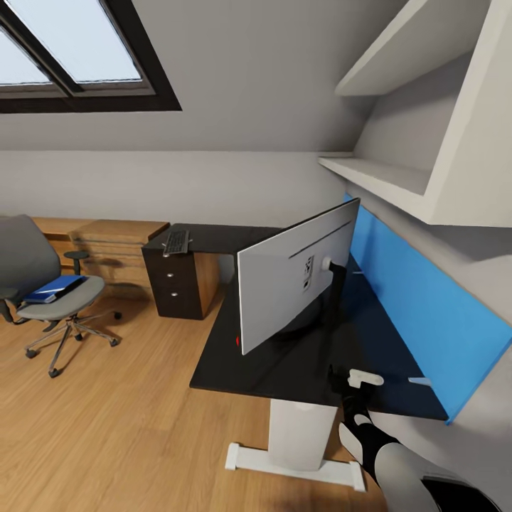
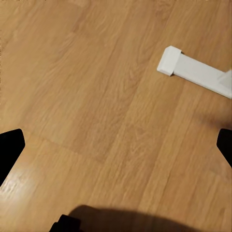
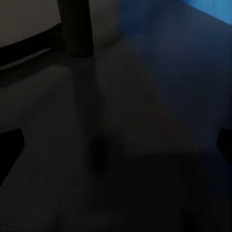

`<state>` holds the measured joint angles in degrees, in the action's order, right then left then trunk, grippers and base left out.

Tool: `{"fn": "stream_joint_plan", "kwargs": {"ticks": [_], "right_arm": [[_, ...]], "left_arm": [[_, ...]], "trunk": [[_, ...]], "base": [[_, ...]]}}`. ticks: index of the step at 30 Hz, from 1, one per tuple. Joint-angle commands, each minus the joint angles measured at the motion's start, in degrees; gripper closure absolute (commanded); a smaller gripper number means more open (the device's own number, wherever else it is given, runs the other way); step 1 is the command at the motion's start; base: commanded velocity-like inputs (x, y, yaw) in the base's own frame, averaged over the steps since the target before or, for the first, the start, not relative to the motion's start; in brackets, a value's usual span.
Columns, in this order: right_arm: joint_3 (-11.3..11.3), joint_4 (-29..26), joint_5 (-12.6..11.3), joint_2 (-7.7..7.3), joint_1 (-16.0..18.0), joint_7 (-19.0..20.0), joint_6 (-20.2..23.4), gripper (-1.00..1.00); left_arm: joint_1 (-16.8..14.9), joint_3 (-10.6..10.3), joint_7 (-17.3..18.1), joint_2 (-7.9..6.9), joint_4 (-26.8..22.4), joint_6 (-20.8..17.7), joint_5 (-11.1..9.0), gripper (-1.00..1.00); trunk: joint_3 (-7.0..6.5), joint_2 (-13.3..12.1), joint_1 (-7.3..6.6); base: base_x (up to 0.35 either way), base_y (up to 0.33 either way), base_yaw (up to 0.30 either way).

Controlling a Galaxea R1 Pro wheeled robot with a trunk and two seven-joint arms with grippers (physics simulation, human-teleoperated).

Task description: In the bedroom, organize the workspace by keeping the computer under the desk, ensuring the monitor is on the desk, placing the keyboard on the desk next to the monitor, placing the mouse on the desk next to the keyboard, moving the folder from the swivel chair onto the desk next to the mouse, stacking the notebook on top of the folder with the pen on top of the notebook, and positioning the swivel chair next to the desk.

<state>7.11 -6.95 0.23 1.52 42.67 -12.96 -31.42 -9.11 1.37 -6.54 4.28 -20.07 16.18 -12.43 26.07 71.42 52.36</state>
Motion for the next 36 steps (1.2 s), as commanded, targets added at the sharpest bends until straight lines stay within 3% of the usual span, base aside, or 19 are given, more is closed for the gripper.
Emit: {"fn": "stream_joint_plan", "kwargs": {"ticks": [1,16,22,28,36], "right_arm": [[0.3,0.0,0.0,0.04,0.0,0.0,-0.2,-1.0],[0.3,-0.2,0.1,0.65,0.0,-0.1,-0.3,-1.0],[0.3,-1.0,-0.1,0.64,0.0,-0.2,1.7,-1.0],[0.6,-5.8,-0.3,0.73,0.0,-0.1,6.9,-1.0],[0.5,-12.9,-0.4,1.18,0.0,-0.1,18.2,-1.0]], "left_arm": [[0.0,0.1,-0.1,0.03,0.0,0.1,0.0,-1.0],[0.0,0.2,-0.1,-0.13,0.0,0.2,0.0,-1.0],[0.0,0.2,-0.1,-0.14,0.0,0.2,0.0,-1.0],[0.0,0.2,-0.1,-0.15,0.0,0.2,0.0,-1.0],[0.0,0.2,0.0,-0.15,0.0,0.2,0.0,-1.0]], "trunk": [[0.05,0.0,-0.01],[0.05,0.0,-0.01],[0.05,0.0,-0.01],[0.05,0.0,-0.01],[0.05,0.0,-0.01]], "base": [[0.0,0.0,0.0],[-0.002,0.002,0.0],[-0.147,0.139,0.0],[-0.231,0.217,0.0],[-0.231,0.245,0.0]]}}
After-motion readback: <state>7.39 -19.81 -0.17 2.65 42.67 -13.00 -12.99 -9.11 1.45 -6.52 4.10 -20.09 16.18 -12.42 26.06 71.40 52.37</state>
